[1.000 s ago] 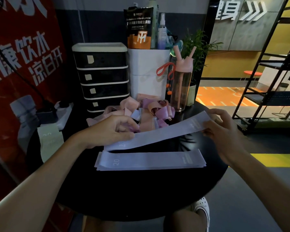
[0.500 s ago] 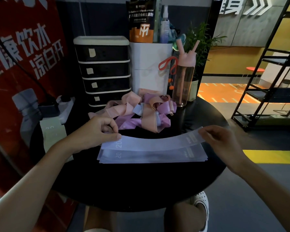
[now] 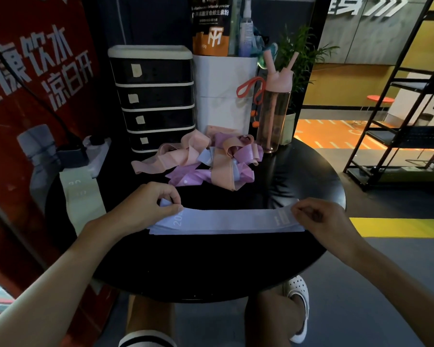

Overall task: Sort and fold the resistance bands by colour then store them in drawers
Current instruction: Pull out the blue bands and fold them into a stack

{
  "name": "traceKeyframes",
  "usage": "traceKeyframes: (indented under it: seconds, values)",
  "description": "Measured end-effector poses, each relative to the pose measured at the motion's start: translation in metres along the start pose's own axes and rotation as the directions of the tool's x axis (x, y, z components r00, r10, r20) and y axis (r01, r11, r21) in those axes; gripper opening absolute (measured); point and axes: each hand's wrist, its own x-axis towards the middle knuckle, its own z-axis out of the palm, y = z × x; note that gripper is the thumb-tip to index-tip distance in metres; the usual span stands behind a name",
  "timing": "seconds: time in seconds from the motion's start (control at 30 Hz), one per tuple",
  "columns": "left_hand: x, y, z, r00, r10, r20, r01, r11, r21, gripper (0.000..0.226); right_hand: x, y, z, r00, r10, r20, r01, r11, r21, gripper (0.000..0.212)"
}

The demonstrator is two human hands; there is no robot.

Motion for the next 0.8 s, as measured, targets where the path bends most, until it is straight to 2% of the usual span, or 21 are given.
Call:
traceKeyframes:
  seconds: [0.1, 0.17, 0.2, 0.23, 0.3, 0.43, 0.57, 0.67, 0.8]
  values:
    - [-0.002, -0.001, 0.003, 0.999, 0.047, 0.008, -0.048, 0.997, 0.064, 0.015, -0.002, 0.003, -0.001, 0.998, -0.065, 0.026, 0.068, 0.99, -0.122, 0.025]
    - [-0.003, -0.004, 0.003, 0.998, 0.056, 0.003, -0.056, 0.983, 0.175, 0.011, -0.002, 0.007, -0.003, 0.994, -0.098, 0.04, 0.104, 0.972, -0.212, 0.013]
    - [-0.004, -0.004, 0.003, 0.999, 0.049, 0.021, -0.052, 0.973, 0.223, 0.019, -0.001, 0.009, -0.004, 0.995, -0.088, 0.051, 0.098, 0.965, -0.242, 0.012]
    - [-0.004, -0.002, 0.003, 0.997, 0.047, 0.056, -0.06, 0.965, 0.257, 0.031, 0.0, 0.012, -0.006, 0.995, -0.066, 0.07, 0.082, 0.963, -0.258, 0.02]
    - [-0.004, 0.006, 0.007, 0.987, 0.076, 0.139, -0.113, 0.952, 0.286, 0.049, 0.002, 0.016, -0.01, 0.99, -0.058, 0.13, 0.09, 0.963, -0.253, 0.037]
    - [-0.005, 0.022, 0.021, 0.972, 0.104, 0.213, -0.168, 0.936, 0.309, 0.053, 0.006, 0.012, -0.011, 0.962, -0.047, 0.268, 0.091, 0.984, -0.154, 0.051]
    - [-0.003, 0.022, 0.027, 0.968, 0.013, 0.251, -0.095, 0.944, 0.317, 0.052, 0.01, 0.015, -0.011, 0.956, -0.025, 0.291, 0.061, 0.991, -0.115, 0.046]
    - [0.001, 0.017, 0.025, 0.964, 0.018, 0.266, -0.098, 0.952, 0.292, 0.046, 0.011, 0.017, -0.011, 0.955, -0.015, 0.295, 0.05, 0.992, -0.112, 0.039]
    - [0.002, 0.013, 0.024, 0.964, 0.004, 0.264, -0.08, 0.957, 0.277, 0.052, 0.012, 0.015, -0.011, 0.951, -0.01, 0.309, 0.045, 0.993, -0.107, 0.042]
